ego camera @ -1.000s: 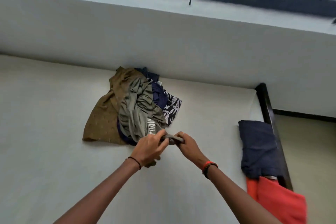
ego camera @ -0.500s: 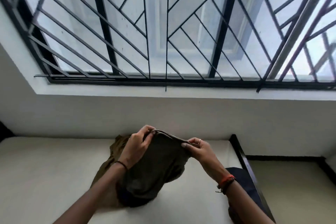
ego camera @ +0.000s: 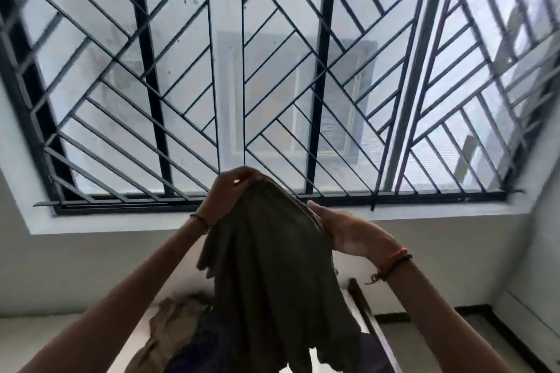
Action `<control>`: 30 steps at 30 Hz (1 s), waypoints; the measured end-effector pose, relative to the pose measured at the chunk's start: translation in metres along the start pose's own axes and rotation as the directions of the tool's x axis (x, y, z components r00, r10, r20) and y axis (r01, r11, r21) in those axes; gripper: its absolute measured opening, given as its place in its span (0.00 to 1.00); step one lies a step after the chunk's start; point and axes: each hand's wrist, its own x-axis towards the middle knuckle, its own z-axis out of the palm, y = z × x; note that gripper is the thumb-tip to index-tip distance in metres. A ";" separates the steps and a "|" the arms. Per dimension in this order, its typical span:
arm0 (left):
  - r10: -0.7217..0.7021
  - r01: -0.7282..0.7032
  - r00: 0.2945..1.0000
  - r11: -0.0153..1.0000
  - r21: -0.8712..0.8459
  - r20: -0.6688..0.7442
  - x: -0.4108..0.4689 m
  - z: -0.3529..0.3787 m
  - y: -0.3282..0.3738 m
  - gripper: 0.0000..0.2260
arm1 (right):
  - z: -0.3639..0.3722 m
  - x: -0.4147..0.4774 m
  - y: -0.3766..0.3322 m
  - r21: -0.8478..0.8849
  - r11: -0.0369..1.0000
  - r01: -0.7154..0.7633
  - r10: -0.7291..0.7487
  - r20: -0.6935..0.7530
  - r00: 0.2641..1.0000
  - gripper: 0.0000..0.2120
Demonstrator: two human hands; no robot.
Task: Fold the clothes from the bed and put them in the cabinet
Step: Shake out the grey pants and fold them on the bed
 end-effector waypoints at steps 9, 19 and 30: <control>-0.004 0.040 0.954 0.993 -0.114 0.300 0.025 0.010 0.045 0.08 | -0.010 -0.043 -0.036 0.125 0.968 0.217 -0.205 -0.098 0.974 0.08; -0.120 0.419 0.770 0.836 -0.354 0.626 0.016 0.043 0.048 0.20 | -0.002 -0.034 -0.038 0.222 0.962 0.159 -0.136 -0.112 0.984 0.09; 0.059 0.038 0.912 0.973 -0.227 0.407 0.029 0.048 0.052 0.13 | -0.016 -0.036 -0.040 0.155 0.922 0.356 -0.341 -0.111 0.933 0.15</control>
